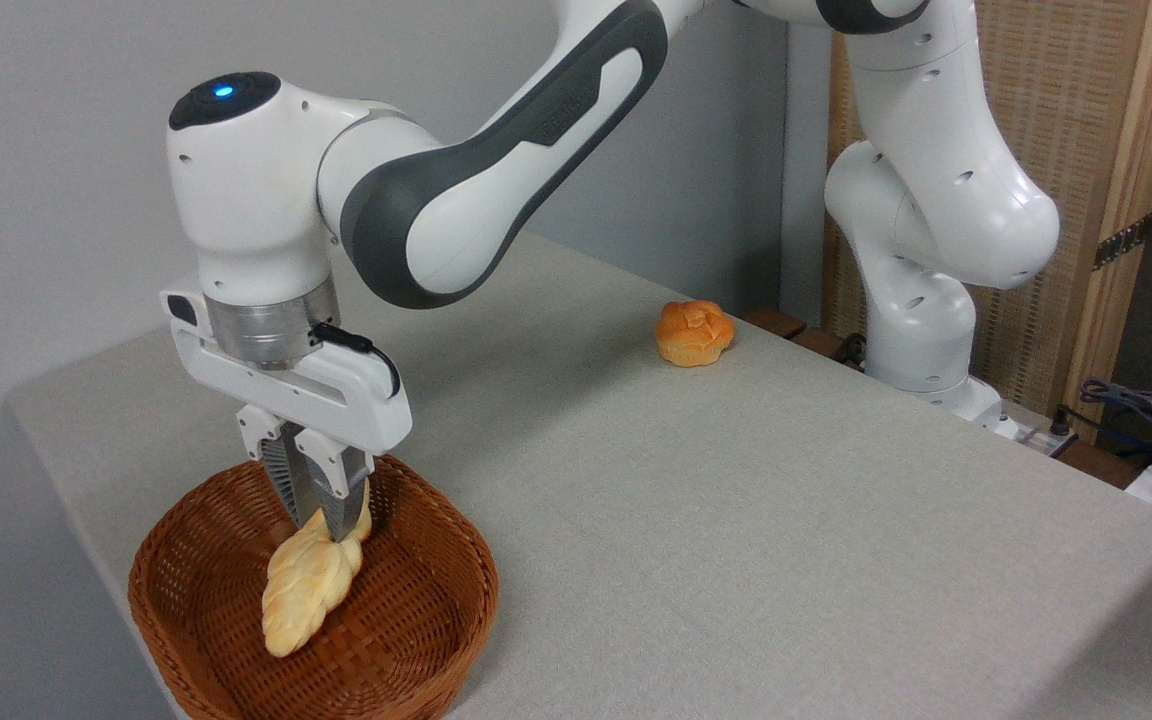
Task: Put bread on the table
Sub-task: 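Close the gripper on the end of the bread loaf, then lift the bread loaf out of the basket and carry it toward the bun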
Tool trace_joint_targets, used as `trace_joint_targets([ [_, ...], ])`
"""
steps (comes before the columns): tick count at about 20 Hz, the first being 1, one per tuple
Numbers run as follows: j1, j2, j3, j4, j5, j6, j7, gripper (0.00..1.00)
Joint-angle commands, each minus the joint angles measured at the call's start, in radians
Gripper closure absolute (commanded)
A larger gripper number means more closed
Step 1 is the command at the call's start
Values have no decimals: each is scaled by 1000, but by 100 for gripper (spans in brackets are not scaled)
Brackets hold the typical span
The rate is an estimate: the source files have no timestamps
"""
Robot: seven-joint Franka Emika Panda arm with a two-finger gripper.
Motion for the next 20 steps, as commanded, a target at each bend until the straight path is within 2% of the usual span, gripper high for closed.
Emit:
trace_joint_targets([
  [1,0,-22,23,12,10,11,-2,79],
  [5,0,-48,56,40,8,-13,-1,79],
  [10,3,-73,66,40,8,-42,5,78],
  [15,4,-122,105,39,5,-134,94,78],
  [20,17,-163,129,31,-5,-263,243,76],
])
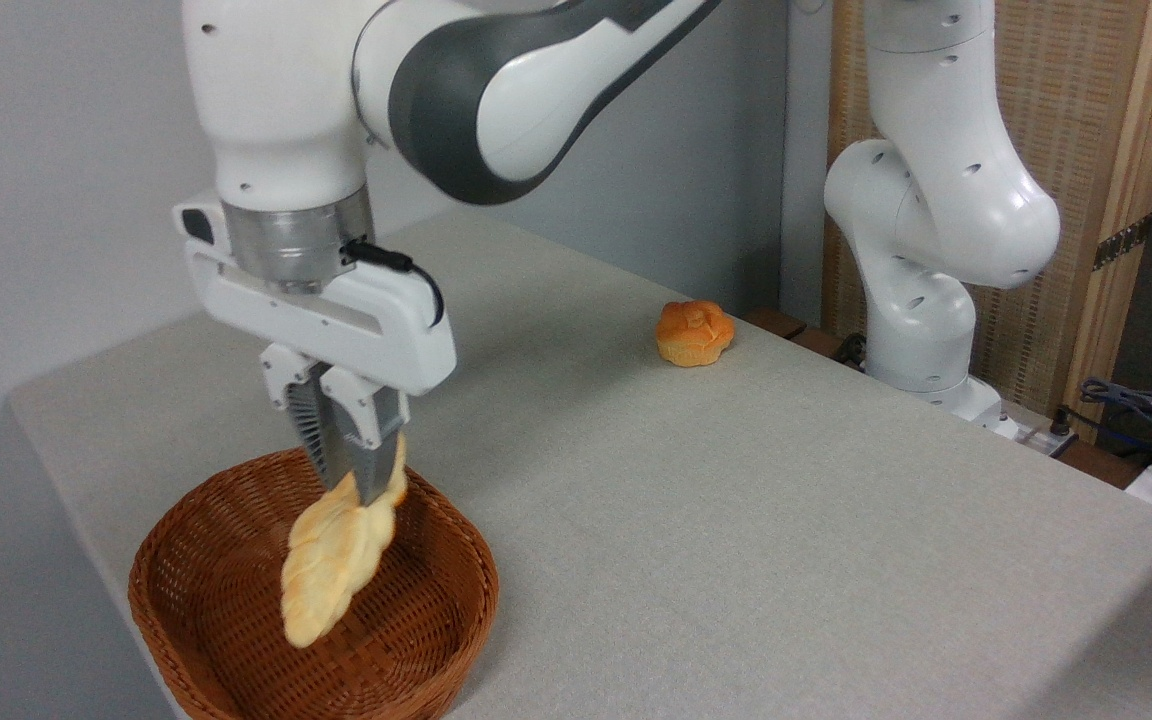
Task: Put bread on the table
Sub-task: 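Lift the bread loaf out of the basket and carry it toward the bun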
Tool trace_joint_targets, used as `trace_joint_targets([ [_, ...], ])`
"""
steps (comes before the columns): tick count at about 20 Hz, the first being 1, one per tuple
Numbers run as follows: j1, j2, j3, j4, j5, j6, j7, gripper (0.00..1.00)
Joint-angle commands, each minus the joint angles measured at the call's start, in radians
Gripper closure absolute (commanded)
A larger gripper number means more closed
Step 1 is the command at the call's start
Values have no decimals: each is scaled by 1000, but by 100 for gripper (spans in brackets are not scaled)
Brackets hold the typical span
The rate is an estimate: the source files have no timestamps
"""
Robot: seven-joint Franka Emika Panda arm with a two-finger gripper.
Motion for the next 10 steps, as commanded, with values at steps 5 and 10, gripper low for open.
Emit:
trace_joint_targets([
  [5,5,-75,28,-33,-5,-161,210,74],
  [10,7,-155,41,-123,-7,-185,314,71],
])
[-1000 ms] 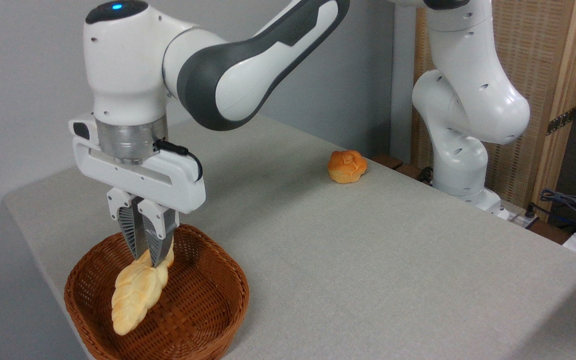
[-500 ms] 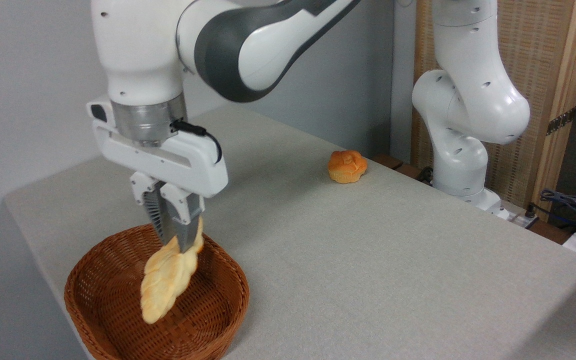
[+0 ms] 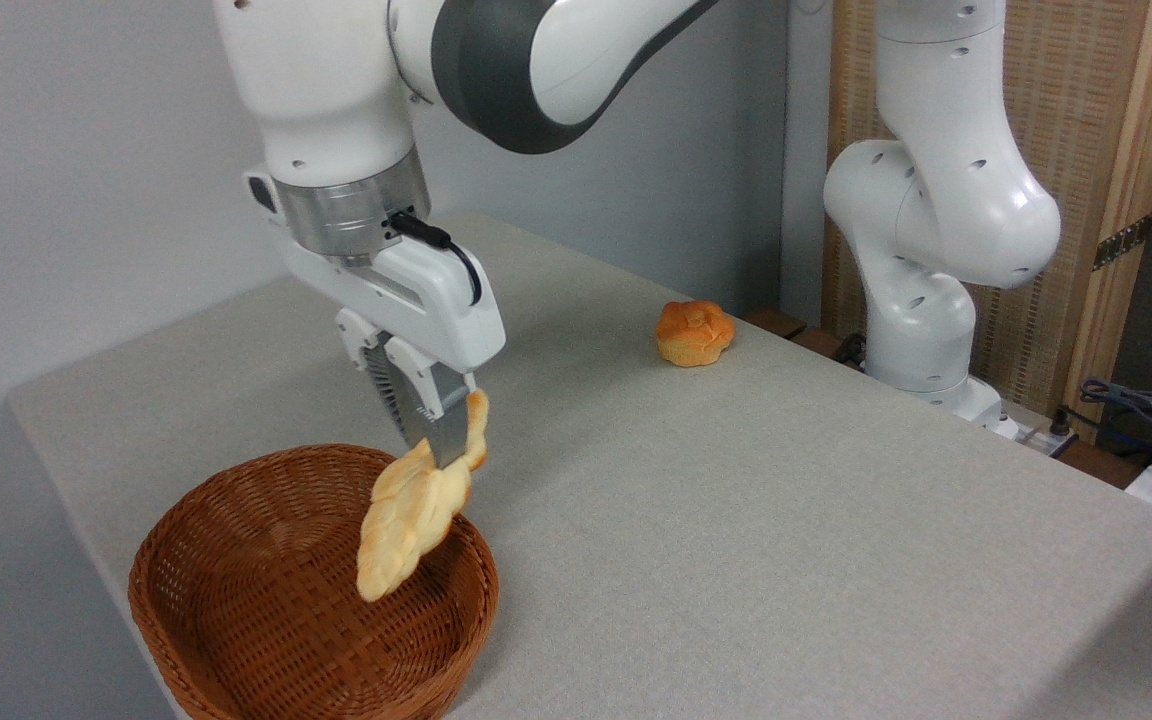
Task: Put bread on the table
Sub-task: 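Lift the bread loaf out of the basket and carry it toward the bun, then lower the bread loaf onto the table beside the basket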
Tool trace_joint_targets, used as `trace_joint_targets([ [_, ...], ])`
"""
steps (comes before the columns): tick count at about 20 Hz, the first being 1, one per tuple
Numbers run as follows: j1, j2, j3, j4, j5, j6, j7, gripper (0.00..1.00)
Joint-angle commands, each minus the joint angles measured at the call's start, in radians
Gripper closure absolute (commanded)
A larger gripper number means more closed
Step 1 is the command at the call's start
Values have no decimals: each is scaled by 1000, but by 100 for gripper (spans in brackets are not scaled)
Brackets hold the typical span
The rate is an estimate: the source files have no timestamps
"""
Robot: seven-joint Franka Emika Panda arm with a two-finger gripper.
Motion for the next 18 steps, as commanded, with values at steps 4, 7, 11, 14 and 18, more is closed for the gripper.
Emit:
trace_joint_targets([
  [4,-6,-164,26,-187,-5,-11,163,70],
  [7,-8,-209,49,-239,-5,-11,188,68],
  [11,-8,-257,53,-291,-5,-11,243,67],
  [14,-9,-275,53,-329,-5,-36,268,57],
  [18,-15,-275,51,-351,-5,-36,274,40],
])
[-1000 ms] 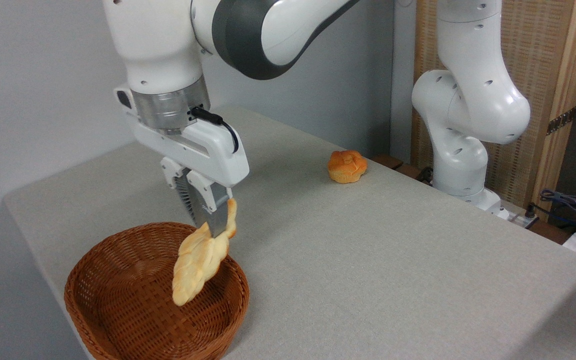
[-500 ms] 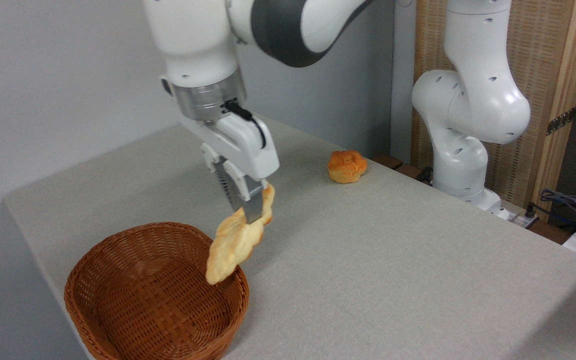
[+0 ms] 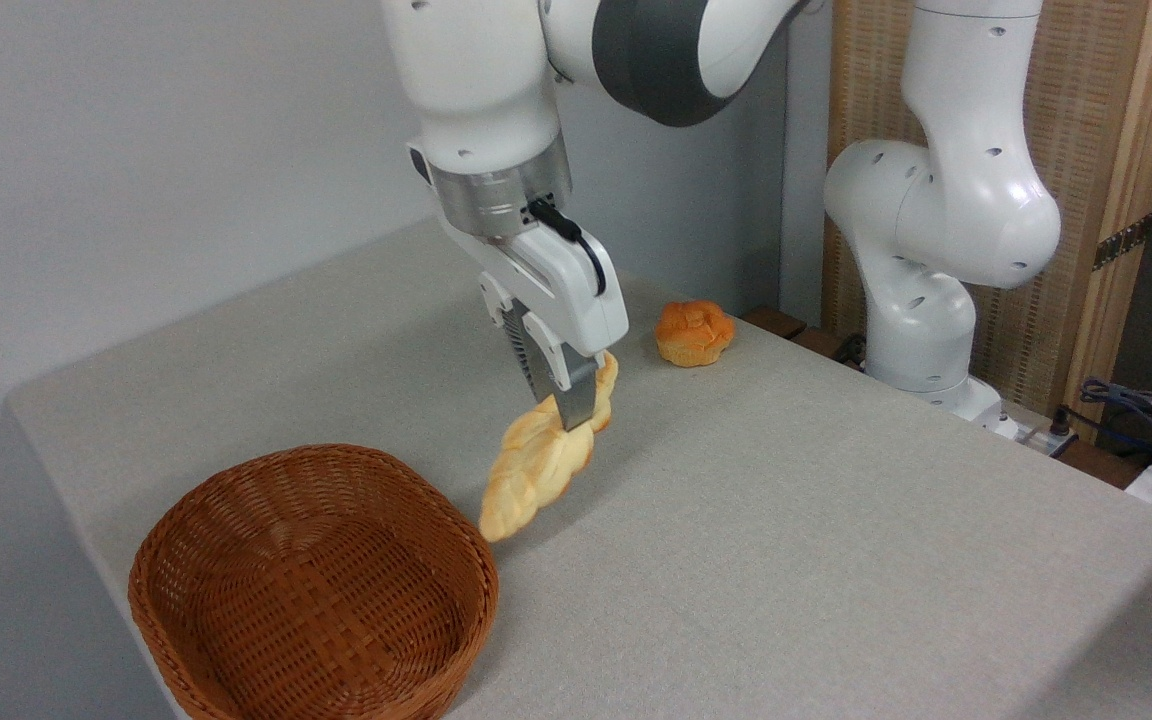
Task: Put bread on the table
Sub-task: 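Lower the bread loaf onto the table beside the basket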
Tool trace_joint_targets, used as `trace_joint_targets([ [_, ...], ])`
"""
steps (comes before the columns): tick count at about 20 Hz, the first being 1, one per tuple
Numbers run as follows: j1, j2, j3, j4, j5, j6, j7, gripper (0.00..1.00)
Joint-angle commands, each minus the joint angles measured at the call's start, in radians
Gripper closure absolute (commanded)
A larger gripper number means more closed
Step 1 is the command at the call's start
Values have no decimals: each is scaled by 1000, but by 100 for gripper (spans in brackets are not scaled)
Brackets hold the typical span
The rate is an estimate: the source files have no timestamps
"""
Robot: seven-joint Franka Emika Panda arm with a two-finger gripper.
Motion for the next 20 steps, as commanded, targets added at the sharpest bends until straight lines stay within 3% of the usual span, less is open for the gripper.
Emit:
trace_joint_targets([
  [1,-17,-17,9,-32,-5,-14,25,36],
  [2,-17,-12,5,-33,-5,-11,25,31],
  [3,-23,-5,1,-33,-5,-7,25,13],
  [4,-29,0,1,-32,-5,-5,25,4],
  [5,-40,12,1,-32,-5,2,25,0],
  [10,-69,41,-1,-30,-5,15,21,0],
  [20,-69,41,1,-24,-2,18,21,0],
])
